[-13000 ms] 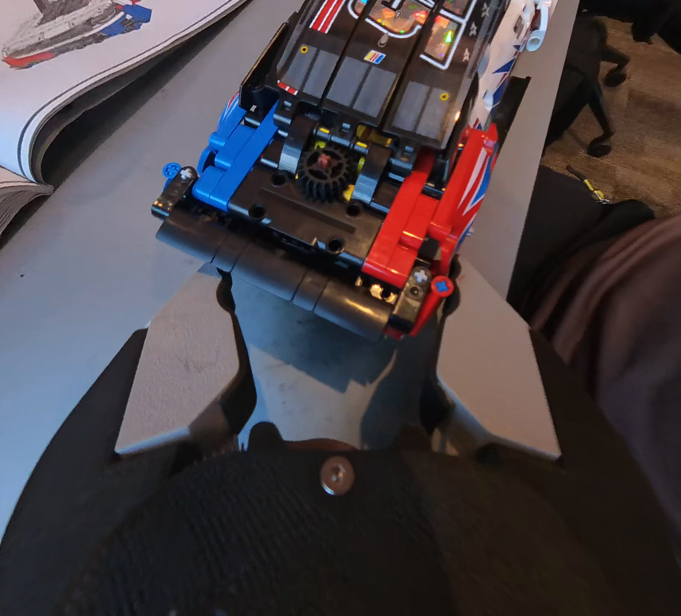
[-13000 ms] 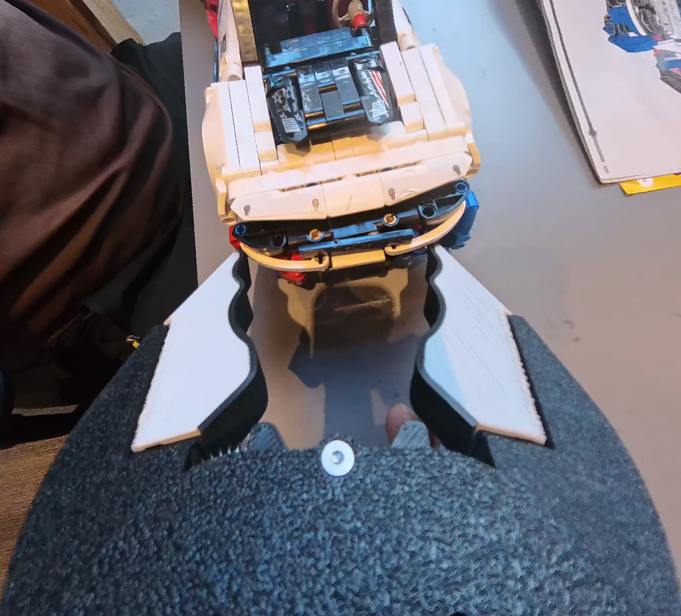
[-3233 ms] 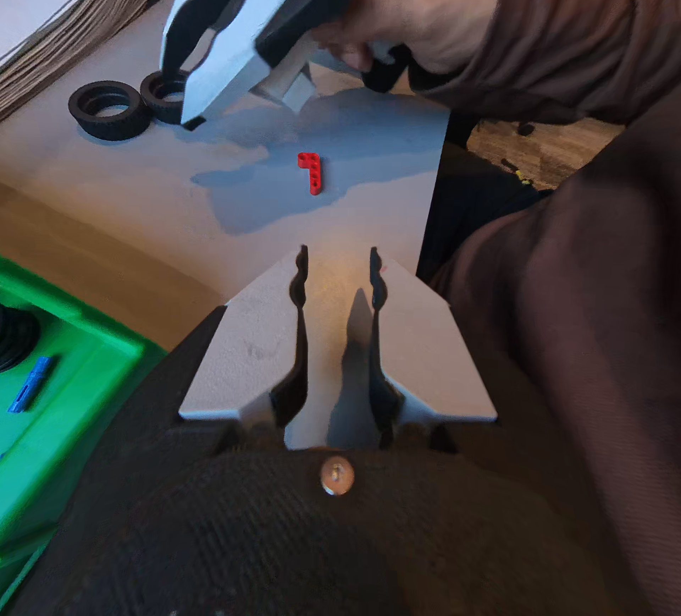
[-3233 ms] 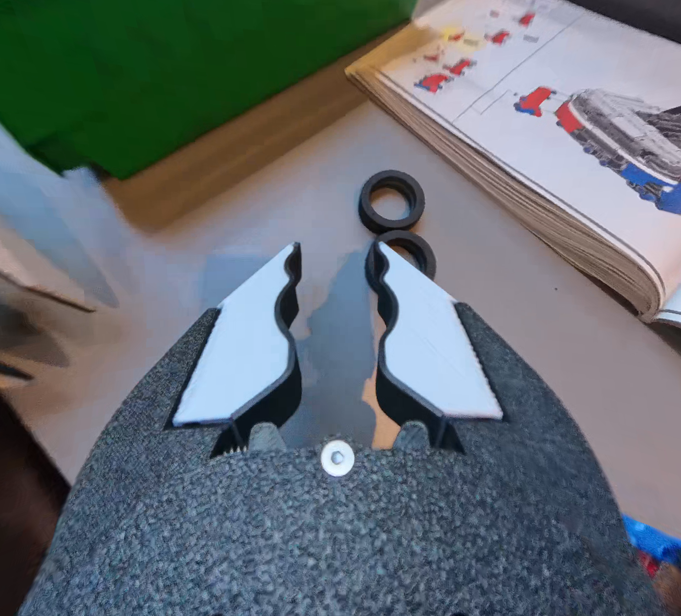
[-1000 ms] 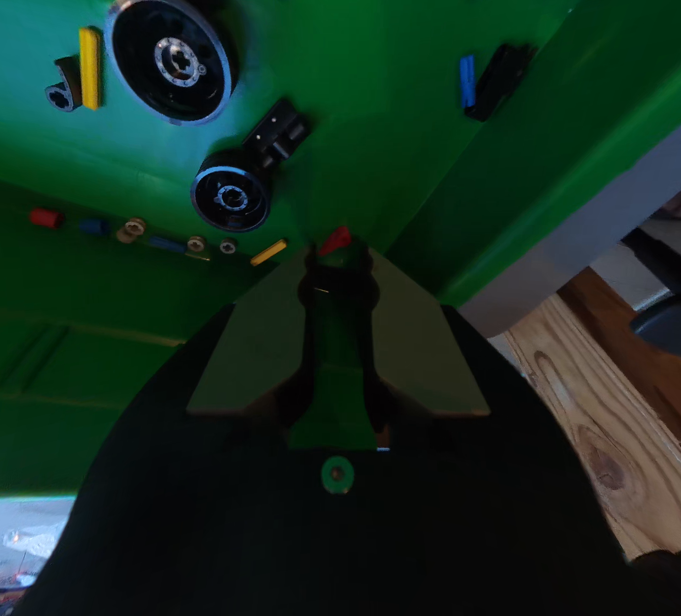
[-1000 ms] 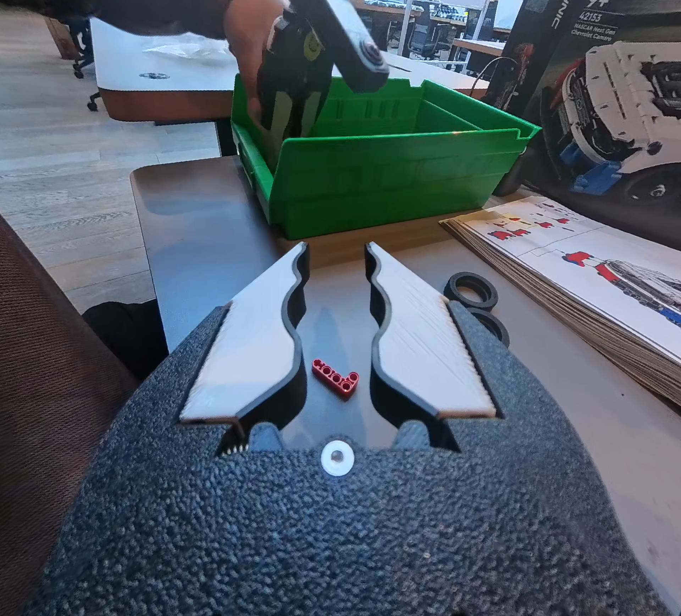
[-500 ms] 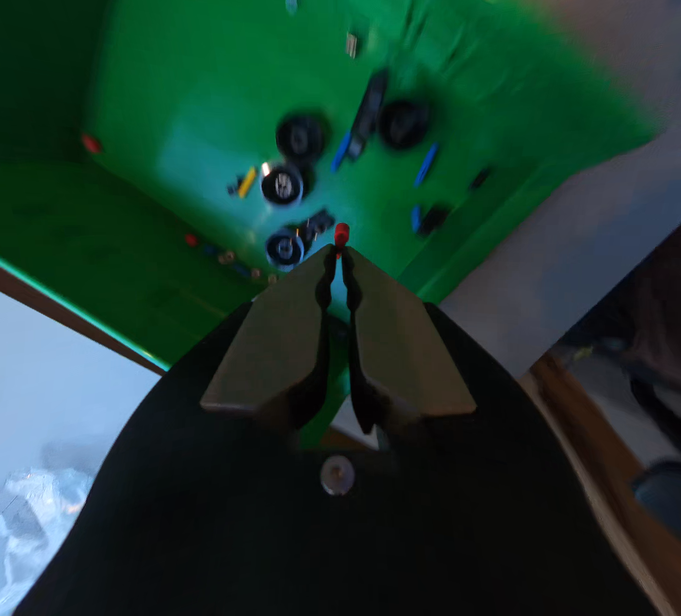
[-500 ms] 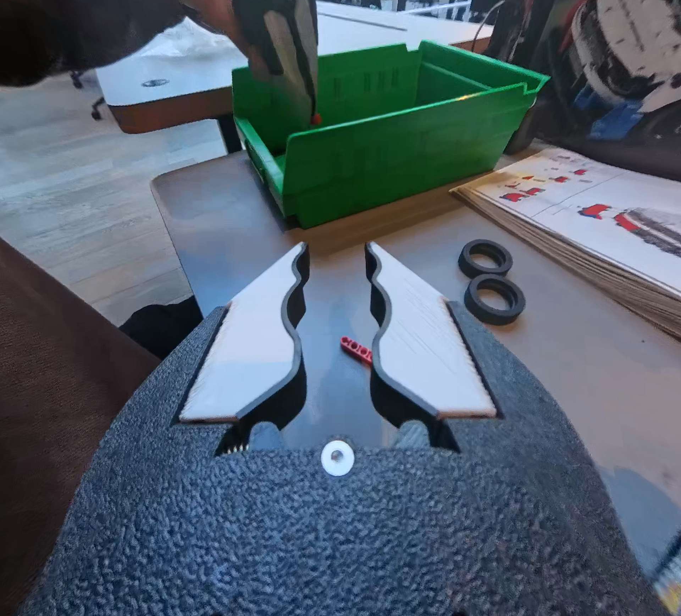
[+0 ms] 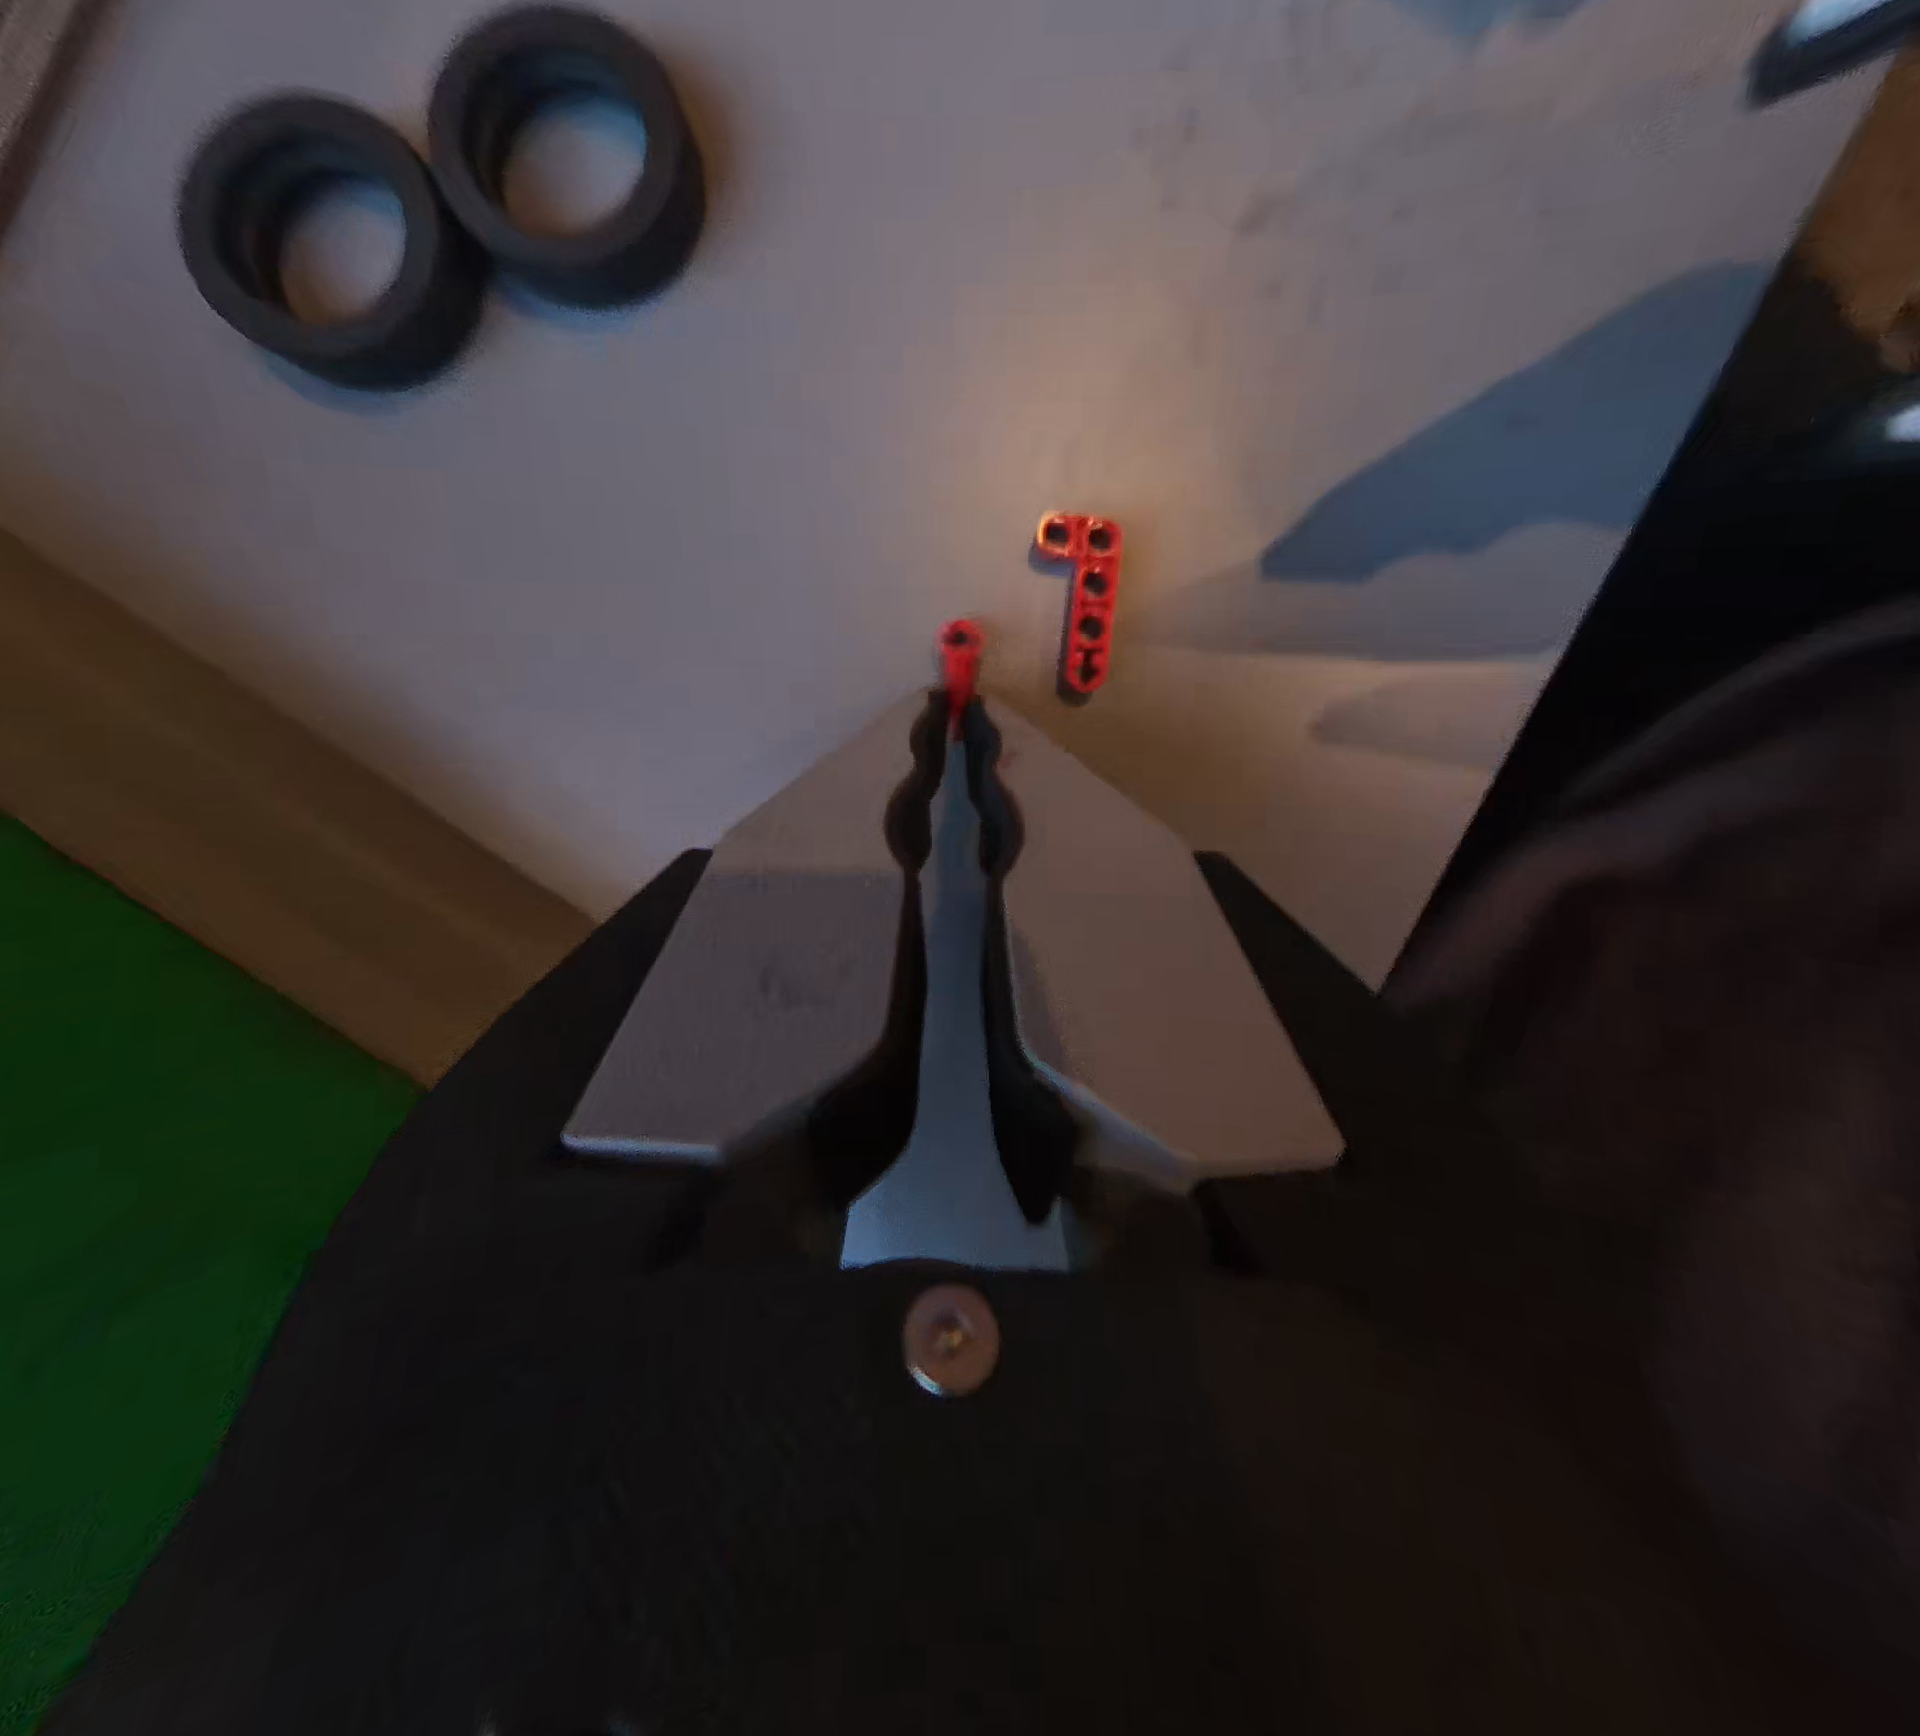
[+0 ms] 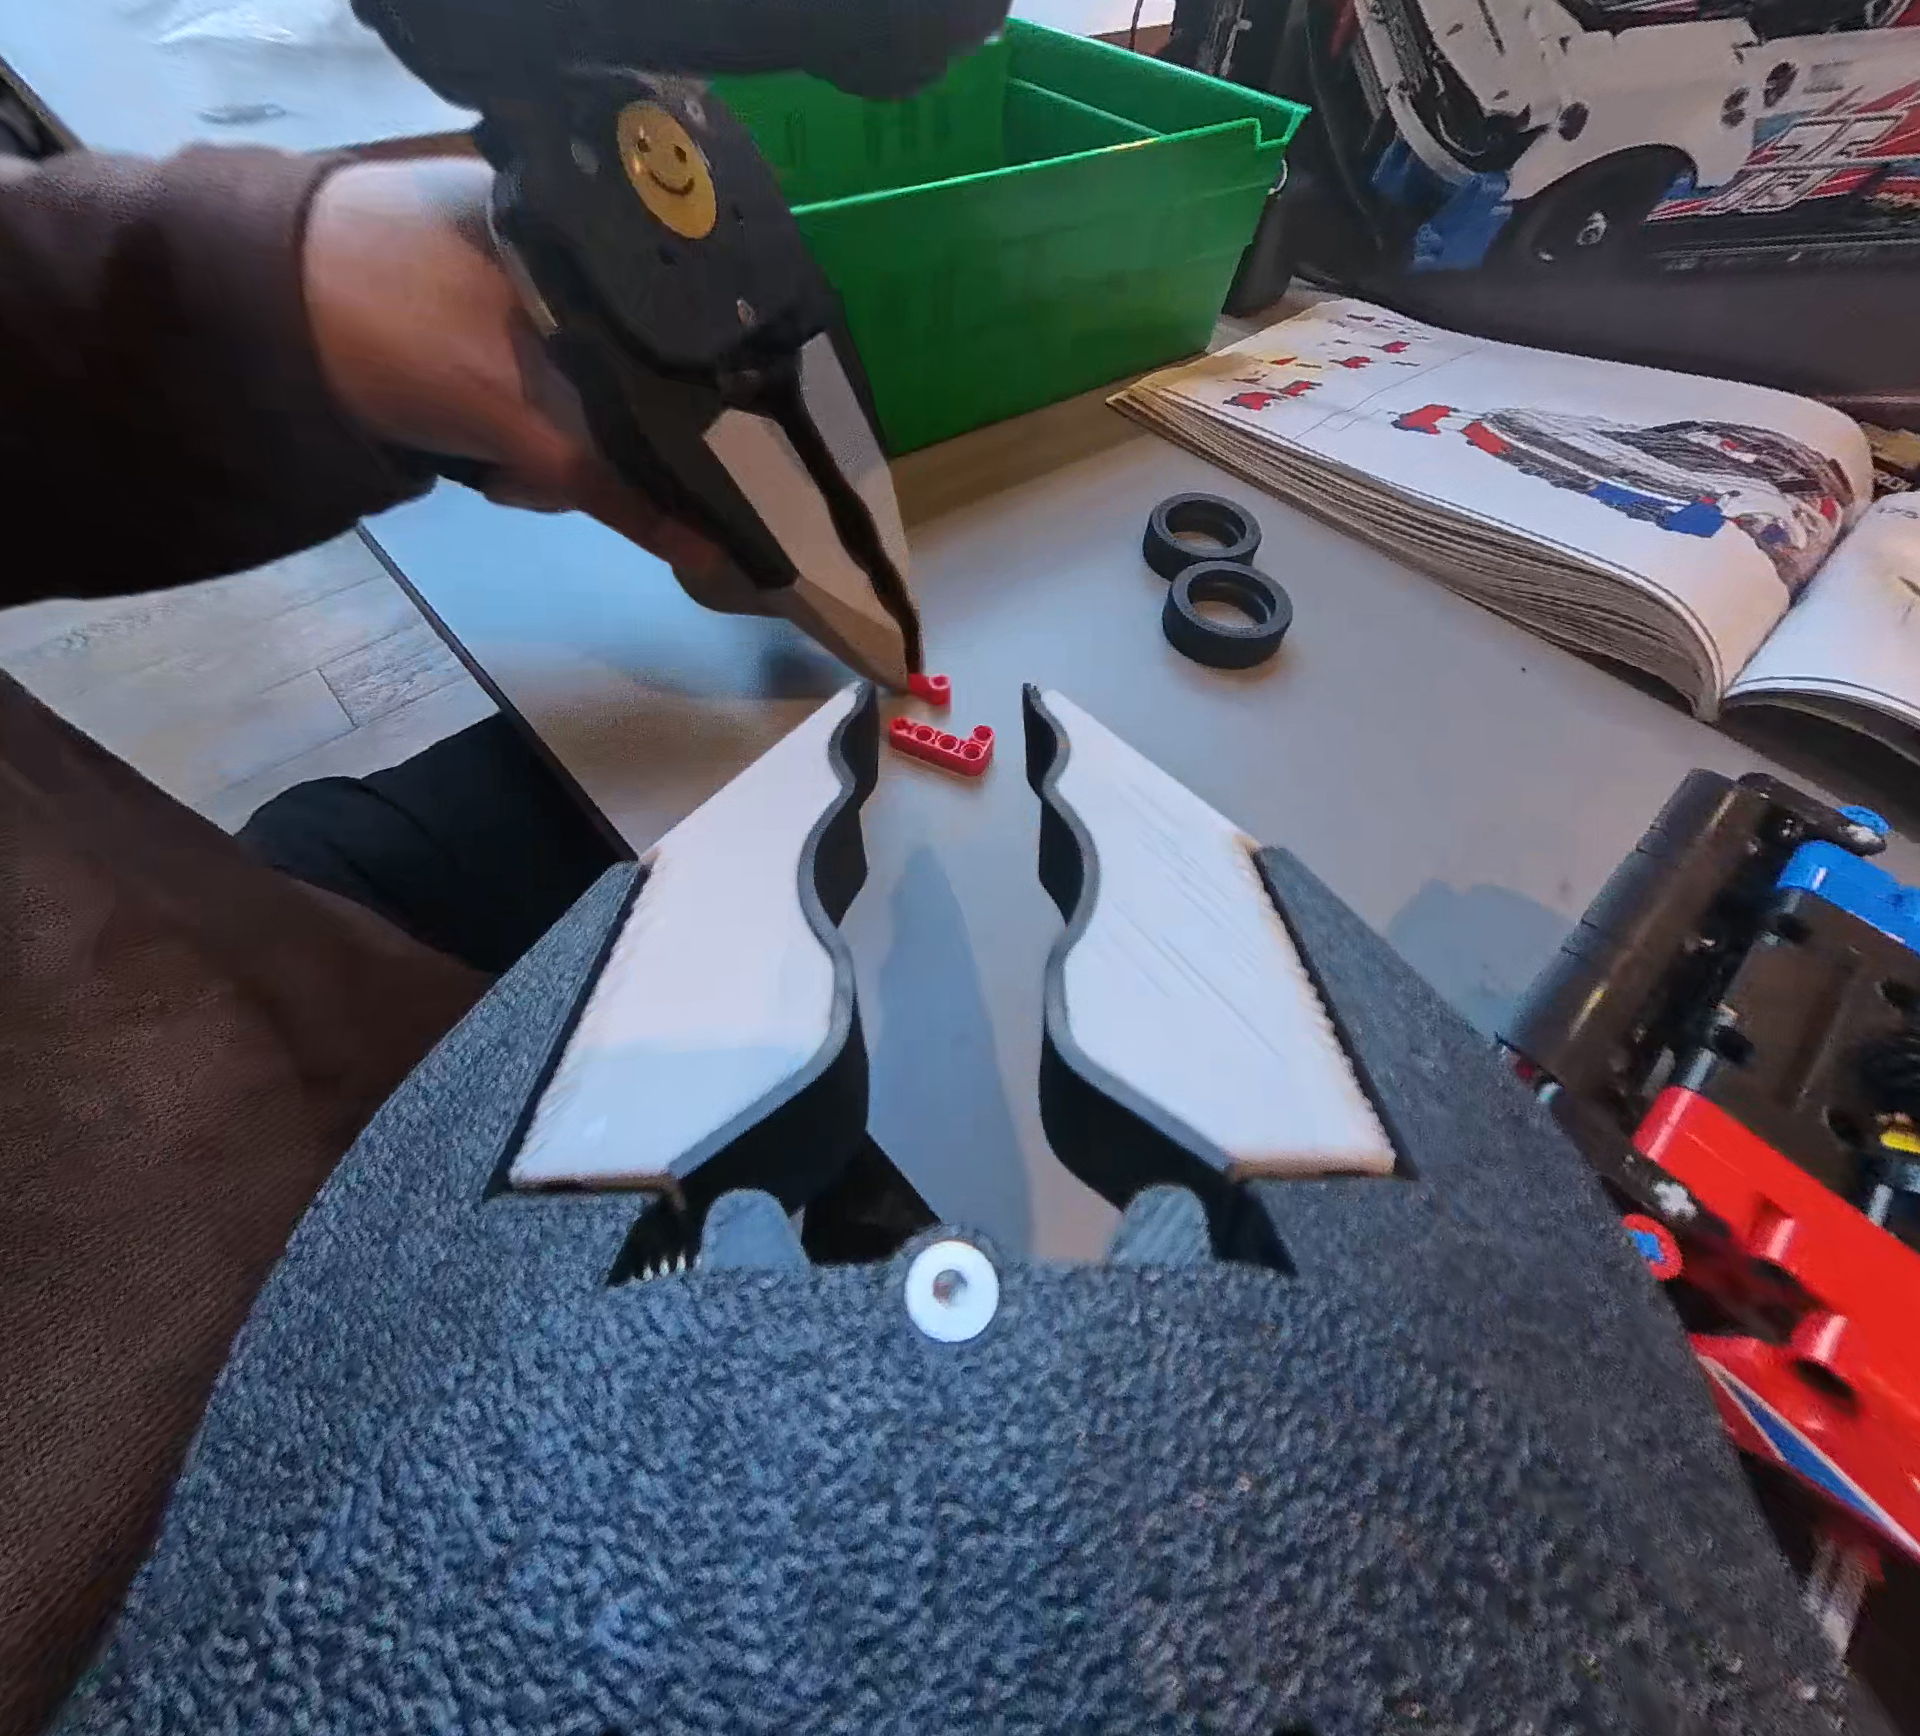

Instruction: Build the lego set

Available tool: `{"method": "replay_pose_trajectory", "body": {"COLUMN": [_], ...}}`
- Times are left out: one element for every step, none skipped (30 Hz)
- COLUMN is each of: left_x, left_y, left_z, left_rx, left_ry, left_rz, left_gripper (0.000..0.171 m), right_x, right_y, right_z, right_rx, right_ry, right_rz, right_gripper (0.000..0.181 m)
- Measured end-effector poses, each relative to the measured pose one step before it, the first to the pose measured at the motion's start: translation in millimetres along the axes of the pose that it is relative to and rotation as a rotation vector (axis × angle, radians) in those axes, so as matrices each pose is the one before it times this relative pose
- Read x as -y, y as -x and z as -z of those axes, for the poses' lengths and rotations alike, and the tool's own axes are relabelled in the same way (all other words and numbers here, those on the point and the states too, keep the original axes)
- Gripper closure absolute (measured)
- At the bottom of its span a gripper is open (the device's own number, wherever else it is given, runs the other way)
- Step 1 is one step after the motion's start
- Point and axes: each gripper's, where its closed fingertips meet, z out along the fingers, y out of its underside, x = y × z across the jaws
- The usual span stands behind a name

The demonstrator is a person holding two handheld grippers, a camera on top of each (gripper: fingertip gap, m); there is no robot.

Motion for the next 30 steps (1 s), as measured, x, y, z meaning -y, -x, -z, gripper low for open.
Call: {"method": "replay_pose_trajectory", "body": {"left_x": [4.59,0.17,-2.07,-1.06,1.09,-0.21,-0.49,-0.19,0.10,-0.16,-1.33,-1.57,-0.97,0.41,3.00,3.52,1.72,0.11,0.33,1.14,1.55,2.00,2.20,1.52,0.73,0.13,0.46,1.31,1.26,0.94], "left_y": [-0.49,-2.80,-1.37,1.29,0.64,-0.74,0.25,2.41,1.13,-1.05,0.59,1.33,-0.48,-0.63,-0.18,-0.65,-0.95,-0.89,-1.72,-0.98,-0.63,-1.71,-2.28,-0.31,0.11,-0.84,-1.11,0.05,0.48,-0.03], "left_z": [1.53,0.27,-1.01,-1.13,0.51,0.43,1.16,1.64,2.46,3.12,3.62,3.98,4.36,5.33,5.58,4.75,3.43,2.48,2.46,2.81,2.78,2.53,2.02,1.39,0.65,0.10,0.17,0.53,0.43,0.37], "left_rx": [-0.0180,-0.0327,-0.0183,0.0066,0.0064,-0.0019,0.0063,0.0209,0.0134,-0.0013,0.0066,0.0073,-0.0054,-0.0065,-0.0044,-0.0078,-0.0128,-0.0120,-0.0173,-0.0109,-0.0083,-0.0182,-0.0244,-0.0142,-0.0144,-0.0217,-0.0213,-0.0096,-0.0042,-0.0066], "left_ry": [-0.04502,-0.01007,0.00320,-0.00944,-0.03119,-0.02413,-0.02681,-0.03527,-0.04335,-0.04497,-0.03869,-0.03526,-0.03198,-0.02596,-0.03624,-0.03560,-0.02011,-0.00925,-0.01069,-0.01583,-0.01874,-0.02015,-0.01963,-0.01289,-0.00633,-0.00050,-0.00270,-0.00859,-0.00752,-0.00588], "left_rz": [0.0379,0.0290,0.0173,0.0109,0.0085,0.0062,0.0038,0.0064,0.0095,0.0113,0.0152,0.0097,-0.0028,-0.0052,-0.0131,-0.0146,-0.0129,-0.0104,-0.0073,-0.0047,-0.0030,-0.0005,0.0037,0.0122,0.0159,0.0147,0.0089,0.0040,0.0020,0.0007], "left_gripper": [0.171,0.171,0.171,0.171,0.166,0.165,0.161,0.153,0.148,0.146,0.146,0.144,0.143,0.143,0.144,0.145,0.146,0.146,0.146,0.146,0.146,0.147,0.148,0.149,0.149,0.150,0.150,0.150,0.151,0.151], "right_x": [0.54,0.23,-0.09,-0.79,-1.53,-1.55,-1.23,-1.35,-1.21,-0.12,1.12,2.08,3.14,3.91,3.56,2.62,1.39,0.35,-0.34,-0.02,1.26,1.90,1.77,1.11,0.82,0.79,0.72,1.03,1.22,1.25], "right_y": [-0.33,-0.63,-0.49,0.10,0.82,1.21,1.94,2.45,2.06,0.83,0.20,0.02,-0.16,-0.10,0.02,-0.89,-1.85,-1.84,-1.30,-0.85,-0.14,0.02,-1.90,-3.93,-3.09,-1.66,-1.62,-1.46,-0.72,-0.38], "right_z": [0.03,-0.70,-1.41,-2.39,-3.26,-3.69,-3.84,-4.10,-4.25,-4.23,-4.33,-4.45,-4.72,-4.57,-4.74,-4.47,-4.51,-4.32,-3.97,-3.30,-2.72,-2.22,-2.02,-1.85,-2.05,-2.12,-1.76,-1.51,-1.04,-0.74], "right_rx": [0.0005,0.0008,0.0016,0.0056,0.0088,0.0085,0.0095,0.0110,0.0077,0.0003,-0.0021,-0.0004,0.0006,0.0034,0.0062,0.0020,-0.0036,-0.0028,0.0011,0.0055,0.0095,0.0119,-0.0009,-0.0136,-0.0058,0.0051,0.0046,0.0040,0.0074,0.0080], "right_ry": [-0.0012,0.0007,0.0028,0.0062,0.0107,0.0099,0.0061,0.0063,0.0066,0.0028,-0.0010,-0.0033,-0.0073,-0.0111,-0.0098,-0.0065,-0.0033,0.0004,0.0062,0.0073,-0.0006,-0.0056,-0.0079,-0.0046,-0.0017,-0.0023,-0.0036,-0.0051,-0.0070,-0.0081], "right_rz": [-0.0016,-0.0007,-0.0008,-0.0023,-0.0033,-0.0029,-0.0018,-0.0010,0.0015,0.0054,0.0066,0.0040,-0.0003,-0.0039,-0.0044,-0.0016,0.0008,0.0010,-0.0016,-0.0047,-0.0064,-0.0065,-0.0003,0.0047,0.0042,0.0012,-0.0015,-0.0036,-0.0041,-0.0031], "right_gripper": [0.153,0.153,0.153,0.153,0.153,0.153,0.153,0.153,0.153,0.153,0.154,0.154,0.154,0.154,0.154,0.154,0.154,0.154,0.154,0.154,0.154,0.154,0.155,0.155,0.155,0.155,0.155,0.154,0.154,0.154]}}
